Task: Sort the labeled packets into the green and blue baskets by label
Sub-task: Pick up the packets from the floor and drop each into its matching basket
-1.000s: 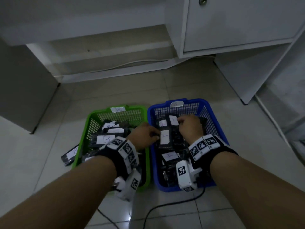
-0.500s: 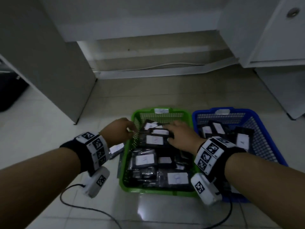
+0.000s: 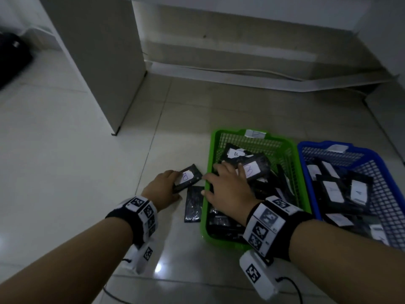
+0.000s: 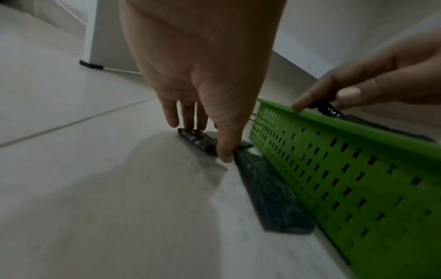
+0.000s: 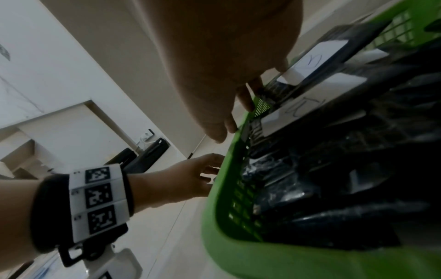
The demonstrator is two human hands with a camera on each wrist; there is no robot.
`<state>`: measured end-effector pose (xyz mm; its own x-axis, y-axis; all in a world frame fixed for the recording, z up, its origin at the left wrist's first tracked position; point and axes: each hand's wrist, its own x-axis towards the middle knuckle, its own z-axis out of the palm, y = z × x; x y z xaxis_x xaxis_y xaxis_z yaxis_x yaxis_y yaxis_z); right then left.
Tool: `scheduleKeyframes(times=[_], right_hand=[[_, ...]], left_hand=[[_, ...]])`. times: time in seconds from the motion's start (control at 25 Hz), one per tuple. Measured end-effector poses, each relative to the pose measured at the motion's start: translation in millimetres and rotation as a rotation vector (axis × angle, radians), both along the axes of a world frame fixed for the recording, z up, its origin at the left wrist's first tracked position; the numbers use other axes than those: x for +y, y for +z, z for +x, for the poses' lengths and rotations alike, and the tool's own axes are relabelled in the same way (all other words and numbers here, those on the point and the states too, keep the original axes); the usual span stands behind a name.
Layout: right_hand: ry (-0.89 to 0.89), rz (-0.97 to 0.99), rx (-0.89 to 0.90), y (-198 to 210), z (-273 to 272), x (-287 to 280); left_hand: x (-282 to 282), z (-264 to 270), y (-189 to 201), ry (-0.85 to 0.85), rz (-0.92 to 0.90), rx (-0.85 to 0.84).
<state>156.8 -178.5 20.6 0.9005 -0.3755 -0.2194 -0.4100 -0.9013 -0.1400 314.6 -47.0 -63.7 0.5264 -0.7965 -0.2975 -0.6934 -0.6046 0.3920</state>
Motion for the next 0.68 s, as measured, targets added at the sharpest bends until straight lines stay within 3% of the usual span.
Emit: scheduleKeyframes(times=[0.16, 0.32, 0.36, 0.44, 0.56, 0.64, 0.68], right_hand=[[-0.072, -0.077, -0.047, -3, 3, 12], [0.187, -0.162, -0.206, -20, 25, 33], [0.225, -0.124, -0.145, -22, 33, 38], [0.214, -0.102, 0.183, -20, 49, 46], [0.278, -0.287, 0.612, -27, 64, 50], [0.308, -0.391, 0.708, -40, 71, 53], [0.293, -0.403, 0.674, -44, 73, 55]], left_hand=[[-1, 1, -13, 0.041, -0.027, 0.0], [6, 4, -10, 0.335, -0.131, 0.26], [10, 6, -7, 0.403, -0.189, 0.315], [19, 10, 1, 0.465, -0.286, 0.346], [34, 15, 14, 0.447, -0.351, 0.36], [41, 15, 21, 0.438, -0.405, 0.374], [44, 14, 25, 0.434, -0.432, 0.391]])
